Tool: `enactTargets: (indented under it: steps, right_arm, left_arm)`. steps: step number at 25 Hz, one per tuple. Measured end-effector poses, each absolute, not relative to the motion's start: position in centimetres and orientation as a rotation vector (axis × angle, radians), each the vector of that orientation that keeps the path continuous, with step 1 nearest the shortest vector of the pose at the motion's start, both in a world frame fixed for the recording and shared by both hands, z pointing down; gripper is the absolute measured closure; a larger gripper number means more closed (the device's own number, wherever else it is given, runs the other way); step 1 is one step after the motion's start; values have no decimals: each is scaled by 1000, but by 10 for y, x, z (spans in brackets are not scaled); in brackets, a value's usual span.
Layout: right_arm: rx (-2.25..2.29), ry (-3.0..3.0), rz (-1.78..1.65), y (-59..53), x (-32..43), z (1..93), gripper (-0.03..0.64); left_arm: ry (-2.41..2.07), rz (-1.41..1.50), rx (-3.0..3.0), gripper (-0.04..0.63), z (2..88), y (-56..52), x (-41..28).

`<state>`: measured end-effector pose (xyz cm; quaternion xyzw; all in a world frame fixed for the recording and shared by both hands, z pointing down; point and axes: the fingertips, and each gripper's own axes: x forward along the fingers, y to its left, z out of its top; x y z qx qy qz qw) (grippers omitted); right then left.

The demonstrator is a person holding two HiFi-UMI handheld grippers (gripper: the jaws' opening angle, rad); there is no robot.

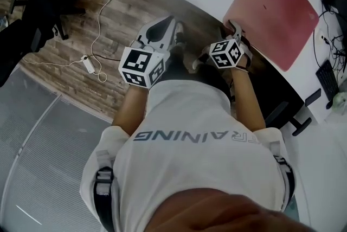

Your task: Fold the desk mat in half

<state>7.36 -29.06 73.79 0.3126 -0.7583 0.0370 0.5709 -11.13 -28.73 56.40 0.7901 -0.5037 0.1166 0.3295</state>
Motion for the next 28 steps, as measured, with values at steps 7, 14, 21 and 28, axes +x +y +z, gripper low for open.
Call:
enactTargets:
  steps: [7,14,21,28]
  right_arm:
    - [746,-1744,24,-294,76,737,492]
    - [736,-1786,29,-292,74,720,573]
    - [824,-1815,95,-296,77,689,580]
    - [968,-1844,90,-311,110,644,581]
  left_arm:
    - [-1299,288,2062,568,565,-290,-110]
    - [-1268,285,2063,568,563,-290,-105]
    - [-1232,241,2136,568,539,-302,-99]
    - [-1183,255,2256,568,506,-321,-65]
